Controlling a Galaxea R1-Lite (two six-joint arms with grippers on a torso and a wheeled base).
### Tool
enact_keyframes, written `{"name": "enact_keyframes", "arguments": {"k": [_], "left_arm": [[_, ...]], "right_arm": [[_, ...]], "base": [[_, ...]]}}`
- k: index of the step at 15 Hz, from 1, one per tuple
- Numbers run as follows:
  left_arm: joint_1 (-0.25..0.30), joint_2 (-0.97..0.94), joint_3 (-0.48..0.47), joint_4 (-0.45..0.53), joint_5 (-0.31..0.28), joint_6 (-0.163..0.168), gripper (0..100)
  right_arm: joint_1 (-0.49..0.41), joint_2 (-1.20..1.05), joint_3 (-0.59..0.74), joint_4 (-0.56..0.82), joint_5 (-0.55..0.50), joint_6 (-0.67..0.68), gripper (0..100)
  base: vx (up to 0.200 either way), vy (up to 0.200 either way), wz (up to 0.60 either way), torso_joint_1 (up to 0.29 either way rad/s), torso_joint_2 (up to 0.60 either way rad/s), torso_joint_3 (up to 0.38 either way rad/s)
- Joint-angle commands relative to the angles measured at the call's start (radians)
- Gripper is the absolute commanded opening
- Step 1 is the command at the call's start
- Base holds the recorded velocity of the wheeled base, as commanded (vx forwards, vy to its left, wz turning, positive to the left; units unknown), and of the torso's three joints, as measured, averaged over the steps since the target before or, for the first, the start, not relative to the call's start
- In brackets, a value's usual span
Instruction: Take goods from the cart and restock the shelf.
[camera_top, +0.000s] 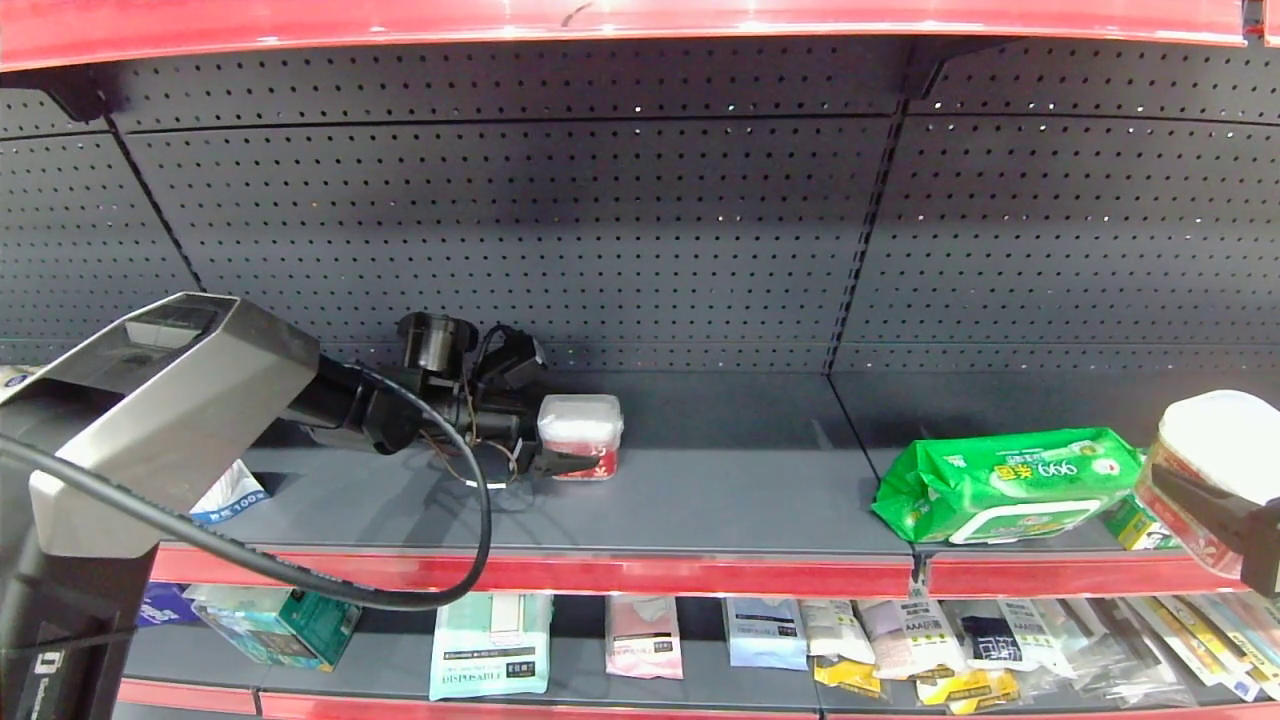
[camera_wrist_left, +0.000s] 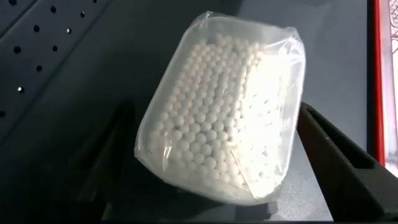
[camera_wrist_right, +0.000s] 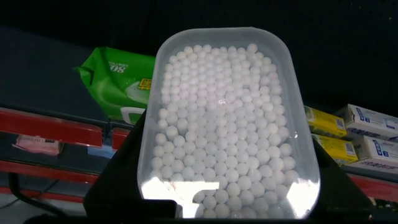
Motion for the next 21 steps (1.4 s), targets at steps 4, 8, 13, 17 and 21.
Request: {"name": "enact_keyframes", "arguments": {"k": [4,8,13,17,21], "left_arm": [[0.000,0.039,-0.045,-0.004,0.008,-0.001,100],[-0.005,0.055,-0.053,-0.003,0.009,-0.001,100],[-0.014,0.065,-0.089,-0.001,0.011,-0.017,100],[-0.014,0.076,-0.089,-0.006,0.011,-0.015,100],[-0.014,0.081,-0.089,-0.008,0.011,-0.015,100]], "right_arm": [[0.000,0.013,-0.002,-0.001,0.001,0.000,0],[0.000,0.020,-0.004,-0.001,0.002,0.000,0],[0.000,0.020,-0.004,-0.001,0.001,0.000,0],[0.000,0.020,-0.005,-0.001,0.002,0.000,0],[0.000,0.023,-0.004,-0.001,0.002,0.000,0]], "base": [[0.000,0.000,0.00,0.000,0.00,0.000],[0.000,0.000,0.00,0.000,0.00,0.000],[0.000,0.000,0.00,0.000,0.00,0.000],[0.000,0.000,0.00,0.000,0.00,0.000],[0.000,0.000,0.00,0.000,0.00,0.000]]}}
